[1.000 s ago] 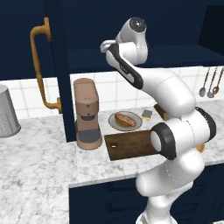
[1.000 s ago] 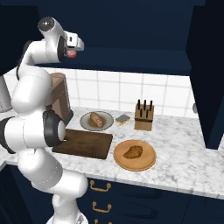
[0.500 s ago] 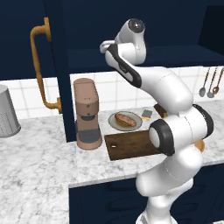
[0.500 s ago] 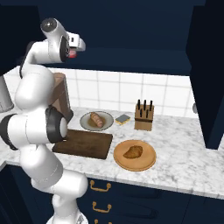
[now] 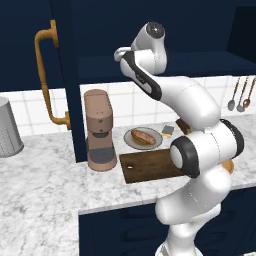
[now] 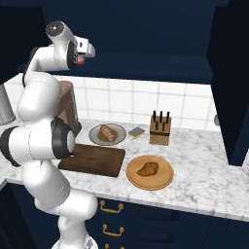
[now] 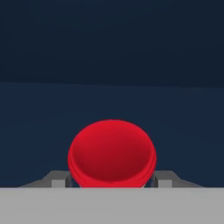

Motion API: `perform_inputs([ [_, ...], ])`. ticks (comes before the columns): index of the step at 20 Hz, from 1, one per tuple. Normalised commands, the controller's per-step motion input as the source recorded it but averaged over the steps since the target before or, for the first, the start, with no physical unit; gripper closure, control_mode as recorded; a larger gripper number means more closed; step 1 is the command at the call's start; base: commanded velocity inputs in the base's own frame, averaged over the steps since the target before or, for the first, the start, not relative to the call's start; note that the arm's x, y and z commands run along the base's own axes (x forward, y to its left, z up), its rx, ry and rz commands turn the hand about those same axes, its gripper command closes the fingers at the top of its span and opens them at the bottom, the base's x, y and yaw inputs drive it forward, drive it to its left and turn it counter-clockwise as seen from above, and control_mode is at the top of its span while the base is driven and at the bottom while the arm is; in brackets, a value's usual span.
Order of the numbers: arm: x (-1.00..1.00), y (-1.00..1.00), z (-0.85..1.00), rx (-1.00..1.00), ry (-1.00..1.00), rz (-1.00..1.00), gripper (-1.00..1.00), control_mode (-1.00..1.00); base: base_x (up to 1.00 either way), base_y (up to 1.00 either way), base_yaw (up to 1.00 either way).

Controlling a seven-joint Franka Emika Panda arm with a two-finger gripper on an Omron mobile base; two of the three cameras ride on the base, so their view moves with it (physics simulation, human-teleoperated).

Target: From the different types of pastries on the counter, select a croissant and place it on the cutting board. Then retrieve a jar of jam from the cabinet and place it alongside the croissant on the cutting board.

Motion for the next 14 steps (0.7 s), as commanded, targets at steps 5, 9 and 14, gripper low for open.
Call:
perform_inputs([
  [5, -0.23, 0.00, 0.00, 0.00, 0.00, 0.00, 1.00, -1.00, 0.00, 0.00, 0.00],
  [9, -0.57, 0.00, 0.00, 0.00, -0.02, 0.00, 1.00, -1.00, 0.00, 0.00, 0.00],
  [14, -0.64, 0.00, 0.00, 0.00, -0.08, 0.00, 1.00, -1.00, 0.00, 0.00, 0.00],
])
